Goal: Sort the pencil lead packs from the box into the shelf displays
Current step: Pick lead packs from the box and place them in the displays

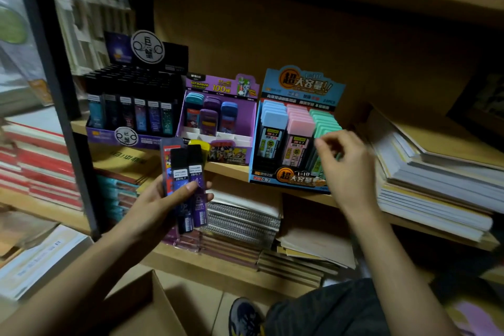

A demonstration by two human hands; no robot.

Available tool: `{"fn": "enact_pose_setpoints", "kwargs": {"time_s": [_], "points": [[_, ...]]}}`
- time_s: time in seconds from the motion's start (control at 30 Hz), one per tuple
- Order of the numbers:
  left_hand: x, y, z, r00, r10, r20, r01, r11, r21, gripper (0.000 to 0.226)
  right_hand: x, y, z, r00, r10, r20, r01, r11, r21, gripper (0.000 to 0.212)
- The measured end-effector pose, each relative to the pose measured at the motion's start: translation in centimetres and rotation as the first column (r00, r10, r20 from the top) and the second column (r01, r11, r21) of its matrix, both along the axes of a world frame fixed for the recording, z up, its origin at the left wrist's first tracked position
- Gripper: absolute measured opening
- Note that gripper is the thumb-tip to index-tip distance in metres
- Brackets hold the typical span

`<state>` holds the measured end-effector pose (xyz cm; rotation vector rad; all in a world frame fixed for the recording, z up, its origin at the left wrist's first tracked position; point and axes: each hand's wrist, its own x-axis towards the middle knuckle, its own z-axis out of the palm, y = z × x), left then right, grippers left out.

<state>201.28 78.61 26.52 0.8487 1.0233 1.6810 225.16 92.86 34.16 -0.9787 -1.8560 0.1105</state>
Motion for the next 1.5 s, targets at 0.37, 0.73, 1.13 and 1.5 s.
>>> {"fn": "enact_pose_setpoints", "kwargs": {"time_s": [0.37, 0.73, 1.13, 1.5], "points": [[-0.1, -0.6, 0.6, 0.996, -0.075, 0.055, 0.076, 0.997, -0.015, 0.031, -12.4, -5.7, -2.1, 0.748, 0.395, -0.533, -0.651, 0.282, -0.705, 0.016], [0.3, -1.4, 1.9, 0.986, -0.142, 0.082, 0.142, 0.990, 0.008, 0.039, -12.2, -4.0, -1.1, 0.655, 0.192, -0.731, -0.754, 0.233, -0.614, 0.010], [-2.3, -1.6, 1.9, 0.999, -0.010, 0.032, 0.011, 1.000, -0.022, 0.027, -11.1, 0.2, 4.2, 0.834, 0.281, -0.475, -0.422, 0.878, -0.223, 0.015], [-3.1, -1.2, 1.9, 0.997, 0.052, 0.060, -0.054, 0.998, 0.030, 0.031, -12.3, 5.5, 4.9, 0.947, 0.247, 0.204, -0.238, 0.969, -0.067, 0.014]]}}
